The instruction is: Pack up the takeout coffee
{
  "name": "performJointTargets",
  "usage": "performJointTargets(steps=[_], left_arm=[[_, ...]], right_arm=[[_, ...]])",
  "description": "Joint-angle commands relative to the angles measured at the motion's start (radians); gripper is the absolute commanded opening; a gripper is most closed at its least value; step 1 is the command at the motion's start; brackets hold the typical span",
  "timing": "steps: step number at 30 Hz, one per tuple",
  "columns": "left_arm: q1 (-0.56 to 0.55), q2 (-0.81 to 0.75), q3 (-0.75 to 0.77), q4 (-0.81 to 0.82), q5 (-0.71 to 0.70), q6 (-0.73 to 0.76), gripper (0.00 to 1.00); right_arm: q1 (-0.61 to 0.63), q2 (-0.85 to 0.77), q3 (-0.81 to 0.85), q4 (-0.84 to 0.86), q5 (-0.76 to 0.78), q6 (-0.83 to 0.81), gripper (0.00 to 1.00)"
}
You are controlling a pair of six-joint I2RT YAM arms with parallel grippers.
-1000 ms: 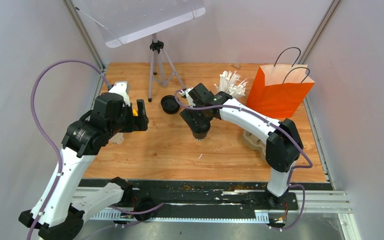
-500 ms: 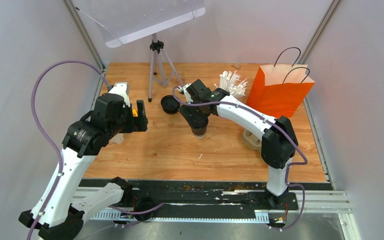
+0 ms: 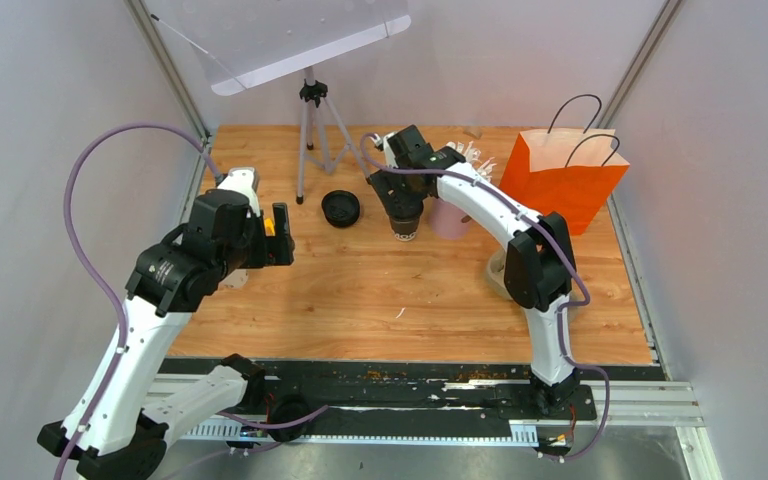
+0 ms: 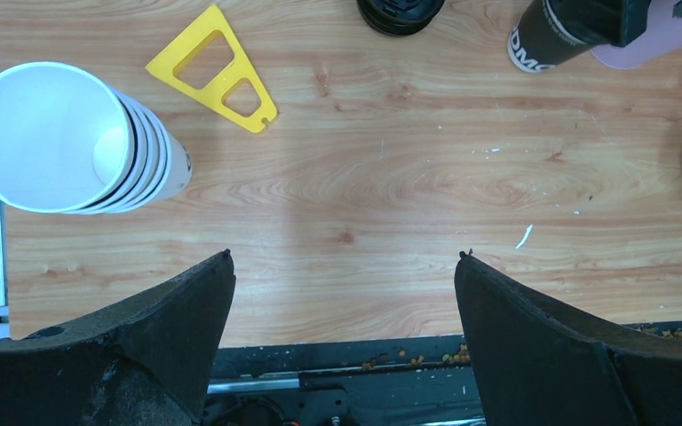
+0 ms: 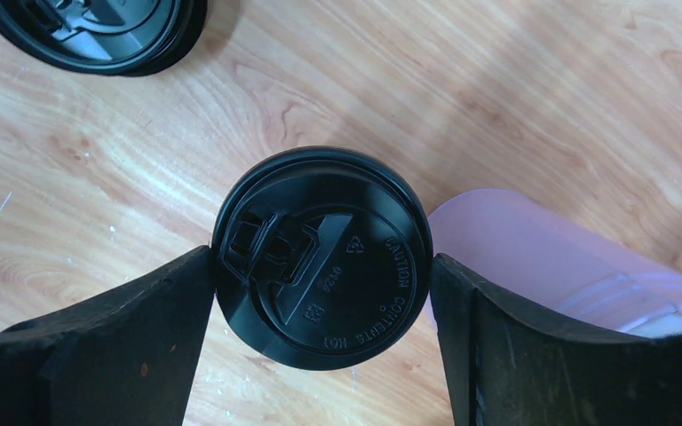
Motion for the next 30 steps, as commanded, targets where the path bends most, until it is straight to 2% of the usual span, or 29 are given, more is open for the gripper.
performJointTargets(steps=[1, 7, 12, 21, 26, 30], left_arm=[[-0.002, -0.015, -0.013, 0.006, -0.019, 0.009, 1.0], [-0.002, -0.008, -0.029, 0.004, -0.023, 0.005, 1.0], [-0.002, 0.004, -0.028, 0.001, -0.039, -0.006, 1.0], [0.001, 0.068, 0.014, -0.026, -0.107, -0.043, 1.0], [0.016, 0.093, 0.045, -0.033, -0.105, -0.013, 1.0], [0.073, 0.113, 0.053, -0.065, -0.119, -0.048, 0.93]], right_arm=[[-0.01, 0.03, 0.065, 0.042, 0.005, -0.009, 0.84], [-0.016, 0.046, 0.065, 0.042, 0.006, -0.008, 0.89], [-0.018, 0.04, 0.118, 0.006, 0.001, -0.007, 1.0], [-0.018, -0.037, 0.148, -0.008, -0.014, -0.009, 1.0], [-0.018, -0.032, 0.209, -0.065, -0.035, -0.022, 0.98], [-0.015, -0.064, 0.273, -0.115, -0.128, 0.01, 0.93]])
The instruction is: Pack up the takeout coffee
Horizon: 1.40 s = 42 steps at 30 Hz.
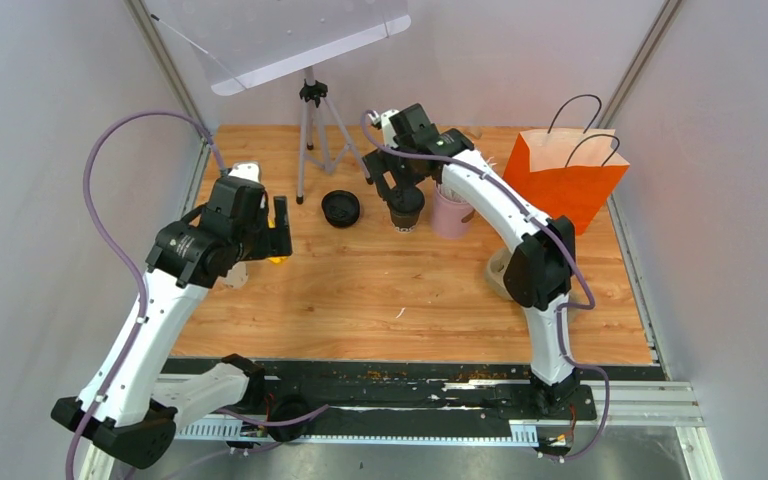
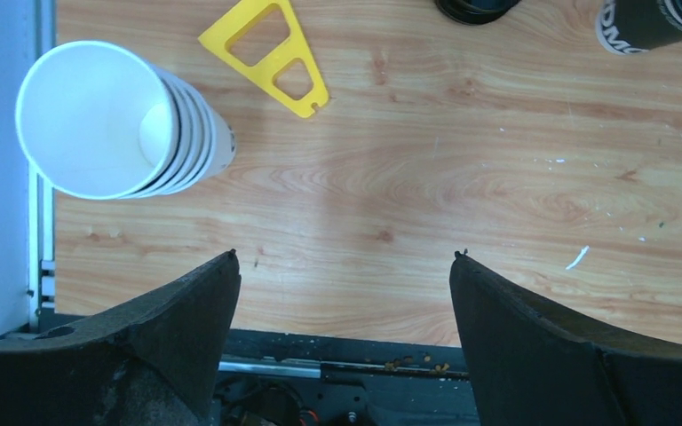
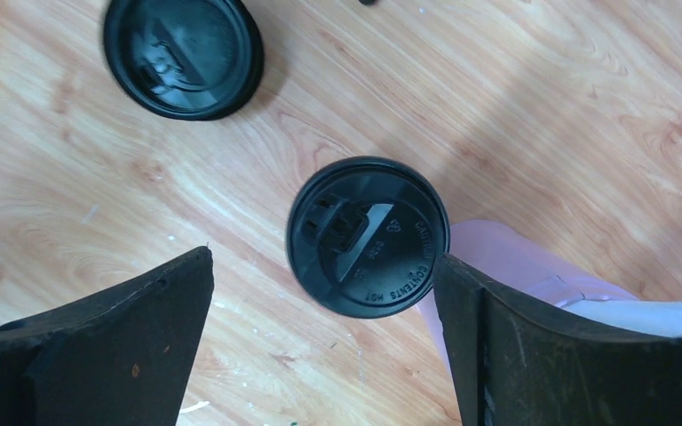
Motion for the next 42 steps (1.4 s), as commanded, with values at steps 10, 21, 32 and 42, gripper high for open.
performJointTargets(steps=[10, 21, 32, 42], left_arm=[[0.272, 0.048, 0.008, 0.017, -0.071, -0.132, 0.81], [0.38, 0.223, 0.016, 0.168, -0.103, 0.008, 0.66], [0.442, 0.255, -0.075, 0.252, -0.102, 0.048, 0.52], [0.491, 0.266, -0.093, 0.244, -0.038, 0.08, 0.45]], right_arm=[[0.057, -0.409, -0.202, 0.093, -0.306, 0.185, 0.88], [0.097, -0.65, -0.454, 0.12, -0.366, 0.168, 0.88], [0.098, -0.716, -0.521, 0.054, -0.352, 0.109, 0.89], [0.098, -0.717, -0.519, 0.039, -0.351, 0.111, 0.89]])
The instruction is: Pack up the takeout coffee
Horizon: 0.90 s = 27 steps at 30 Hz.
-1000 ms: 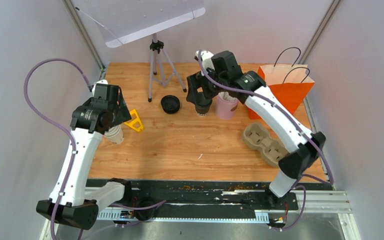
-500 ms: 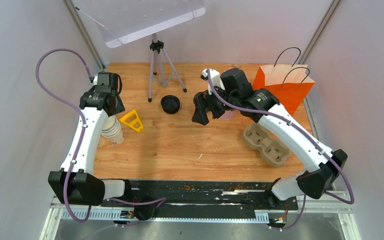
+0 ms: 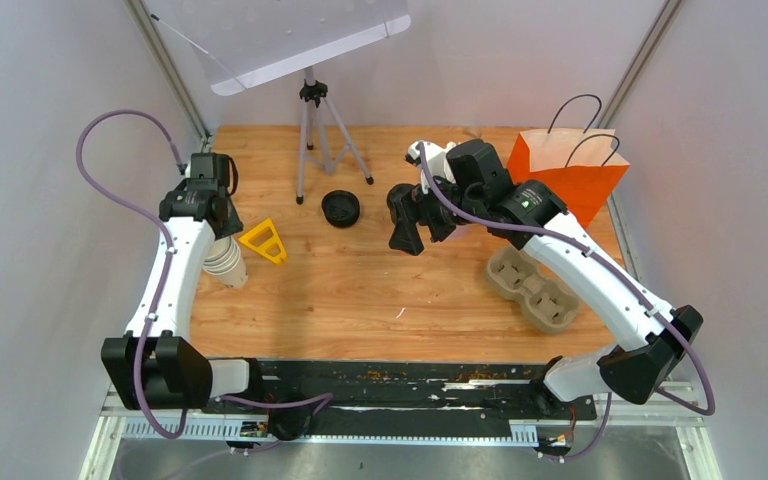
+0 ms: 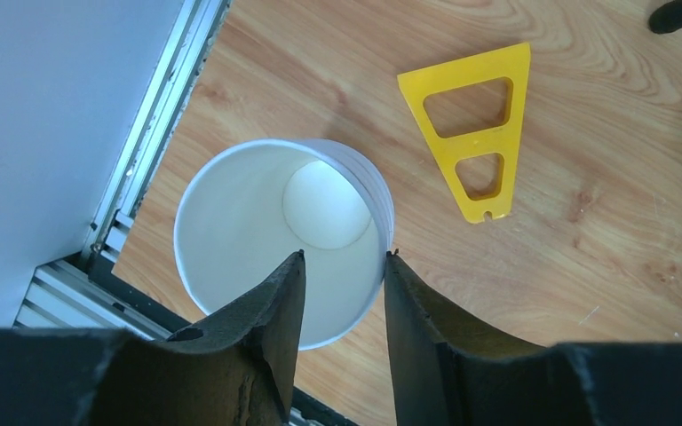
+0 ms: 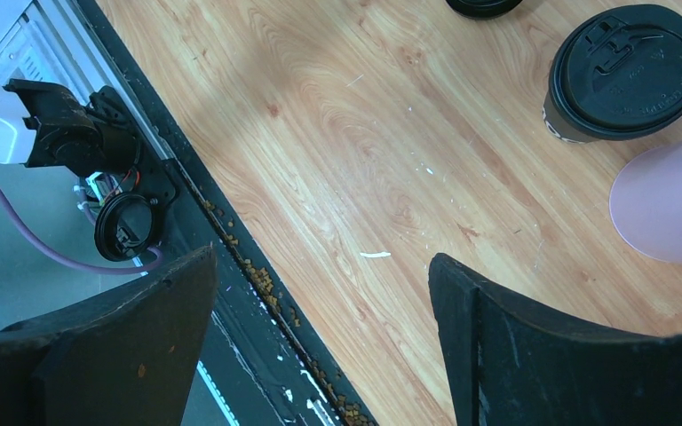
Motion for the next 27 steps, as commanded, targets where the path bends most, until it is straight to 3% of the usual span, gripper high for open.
performJointTargets(steps=[1, 11, 16, 17, 22, 27], left_arm=[[0.017, 0.008, 0.007, 0.027, 0.03, 0.024, 0.44], [0.017, 0.0, 0.045, 0.016, 0.068, 0.041, 0.11], [0.017, -0.014, 0.083, -0.006, 0.087, 0.027, 0.04], [0.017, -0.02, 0.088, -0.008, 0.086, 0.027, 0.06], [0.017, -0.01, 0.074, -0.007, 0.037, 0.029, 0.44], [0.017, 0.013, 0.039, 0.01, 0.052, 0.039, 0.48]], right_arm=[[-0.002, -0.028, 0.002, 0.01, -0.006, -0.011, 0.89], [-0.001, -0.028, 0.01, 0.021, -0.017, 0.007, 0.89], [-0.002, -0.034, 0.006, 0.019, -0.016, 0.009, 0.89], [-0.002, -0.036, 0.003, 0.02, -0.019, 0.011, 0.89], [-0.001, -0.051, -0.017, 0.032, -0.026, 0.021, 0.89], [-0.002, -0.06, -0.022, 0.022, -0.026, 0.012, 0.89]])
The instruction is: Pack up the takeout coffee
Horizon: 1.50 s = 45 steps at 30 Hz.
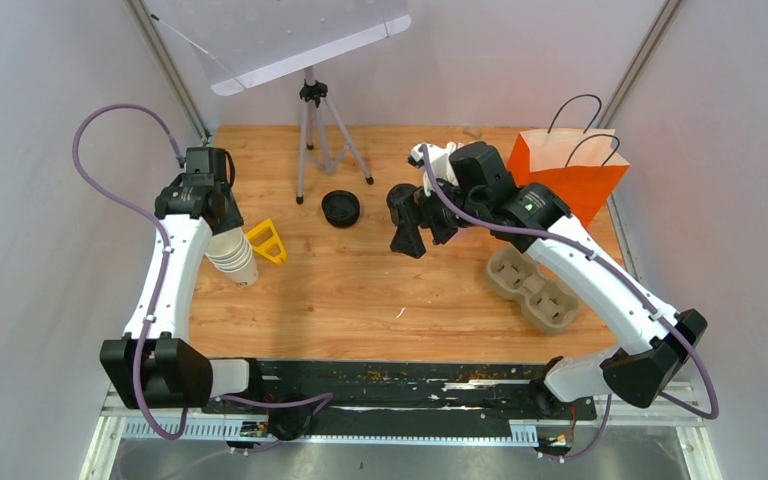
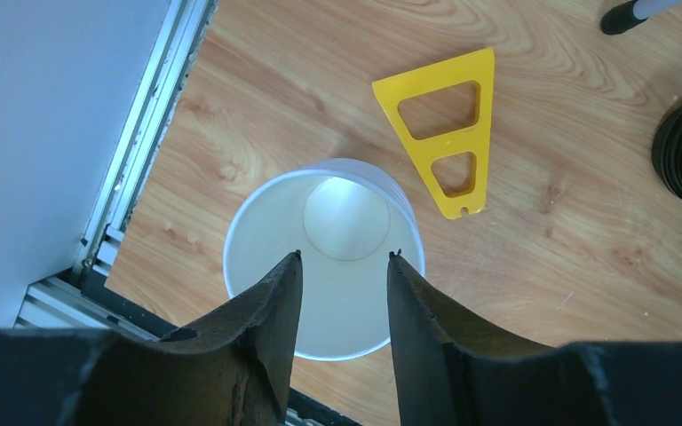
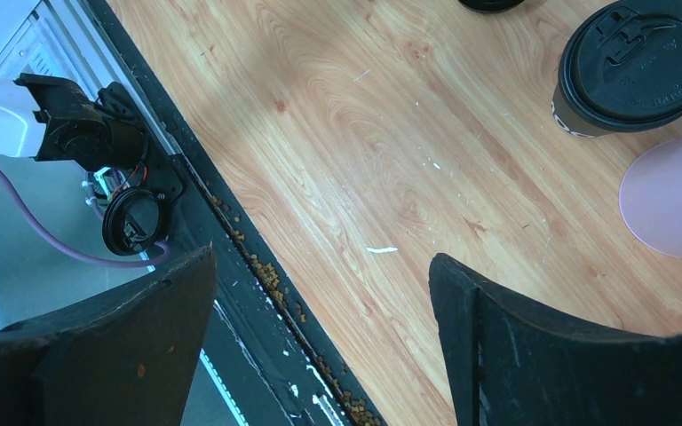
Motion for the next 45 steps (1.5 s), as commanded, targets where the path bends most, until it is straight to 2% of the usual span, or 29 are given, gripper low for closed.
performJointTargets(steps=[1, 10, 14, 19, 31, 34, 40, 45], left_arm=[[0.007, 0.005, -0.019, 0.035, 0.007, 0.015, 0.48], [0.006, -0.034, 0.013, 0.045, 0.101, 0.018, 0.5], [0.006, -0.037, -0.017, 0.078, 0.167, 0.044, 0.52], [0.006, -0.002, -0.033, 0.078, 0.171, 0.062, 0.51], [0.006, 0.038, -0.035, 0.093, 0.172, 0.083, 0.4], [0.007, 0.04, -0.033, 0.092, 0.179, 0.087, 0.34], [0.006, 0.045, 0.025, 0.038, 0.162, 0.088, 0.09], [0.006, 0.042, 0.075, -0.024, 0.144, 0.076, 0.0]], right_arm=[[-0.002, -0.044, -0.006, 0.023, -0.013, 0.002, 0.89], [-0.002, -0.061, -0.022, 0.023, -0.011, -0.008, 0.9], [-0.001, -0.064, -0.027, 0.029, -0.013, -0.007, 0.9], [-0.002, -0.065, -0.024, 0.03, -0.016, -0.003, 0.9], [-0.001, -0.083, -0.03, 0.031, -0.008, 0.015, 0.9], [-0.002, -0.081, -0.026, 0.031, -0.005, 0.019, 0.9], [-0.001, -0.087, -0.037, 0.037, -0.008, 0.029, 0.9], [-0.002, -0.086, -0.033, 0.037, -0.014, 0.03, 0.9]])
